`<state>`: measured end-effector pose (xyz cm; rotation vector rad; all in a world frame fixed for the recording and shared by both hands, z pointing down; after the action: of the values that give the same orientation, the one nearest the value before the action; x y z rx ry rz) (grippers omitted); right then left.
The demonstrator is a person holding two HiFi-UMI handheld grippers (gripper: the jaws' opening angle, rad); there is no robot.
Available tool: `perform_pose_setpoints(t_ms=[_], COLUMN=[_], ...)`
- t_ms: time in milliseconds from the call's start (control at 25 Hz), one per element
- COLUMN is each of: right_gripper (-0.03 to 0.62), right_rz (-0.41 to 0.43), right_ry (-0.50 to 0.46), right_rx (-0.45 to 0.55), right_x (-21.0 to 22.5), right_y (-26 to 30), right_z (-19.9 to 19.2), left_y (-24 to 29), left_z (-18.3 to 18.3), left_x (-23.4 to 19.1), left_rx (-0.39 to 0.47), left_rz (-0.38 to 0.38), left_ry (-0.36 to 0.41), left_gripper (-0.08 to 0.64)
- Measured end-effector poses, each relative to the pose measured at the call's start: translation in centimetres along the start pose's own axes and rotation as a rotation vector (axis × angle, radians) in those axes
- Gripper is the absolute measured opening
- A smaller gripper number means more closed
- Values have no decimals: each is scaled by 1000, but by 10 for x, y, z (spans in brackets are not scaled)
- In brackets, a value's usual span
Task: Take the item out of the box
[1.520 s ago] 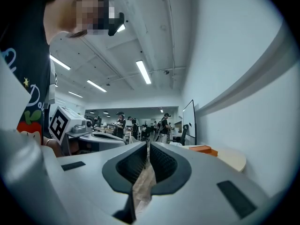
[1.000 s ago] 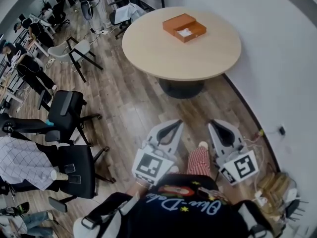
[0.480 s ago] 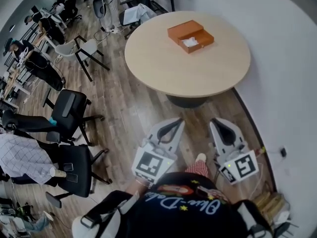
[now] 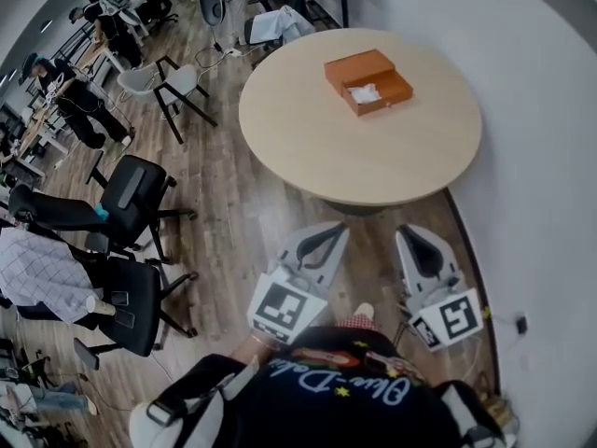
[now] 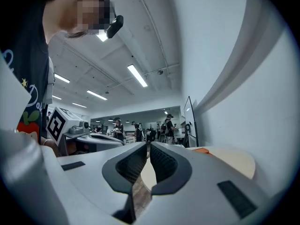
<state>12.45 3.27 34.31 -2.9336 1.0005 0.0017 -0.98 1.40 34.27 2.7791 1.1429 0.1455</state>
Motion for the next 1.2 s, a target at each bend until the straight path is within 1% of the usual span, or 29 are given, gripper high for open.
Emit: perform_pose_setpoints(t_ms=[120,240,440,760,840,1000,1160,1200], right_gripper=[3,8,17,25,24,25,32,32], right_rz=[13,24,37,75,84,82,48,40], right_ry=[-5,11,20,46,36,46,61,44], right_rx=[7,6,6,5,9,-3,-25,-31], right_x=[15,30,55,63,67,75,93,99], right_y=[-1,-5,-11,-4,0,8,20,22], right_z=[2,-3,-5,-10,-12,-19,-21,-22], left_y=[12,24,43,47,51,65,91,98], left_z=[1,1,6,10,7,0,0,0], left_x=[3,8,20,16,13,4,-8,-11], left_rx=[-14,-27,-36,-34,-38,-44,-24,-16], left_rz=[24,43,52,88,97,92,67,59], left_ry=[-14,-32,-24,-39,-43,-45,-29,-25], left_gripper=[-15,-15,-15,-15,-15,-15,-15,-15])
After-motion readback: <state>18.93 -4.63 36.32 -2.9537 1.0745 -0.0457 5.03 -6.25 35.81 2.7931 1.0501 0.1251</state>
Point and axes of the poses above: the fingertips, and each gripper's own axes: y forward along the fingers, x to its right, z out of its top, the point moved 4 cm from there along -y, backward along the fingers, and after that the axes turned 3 degrees about -y, right-handed, at the moved point
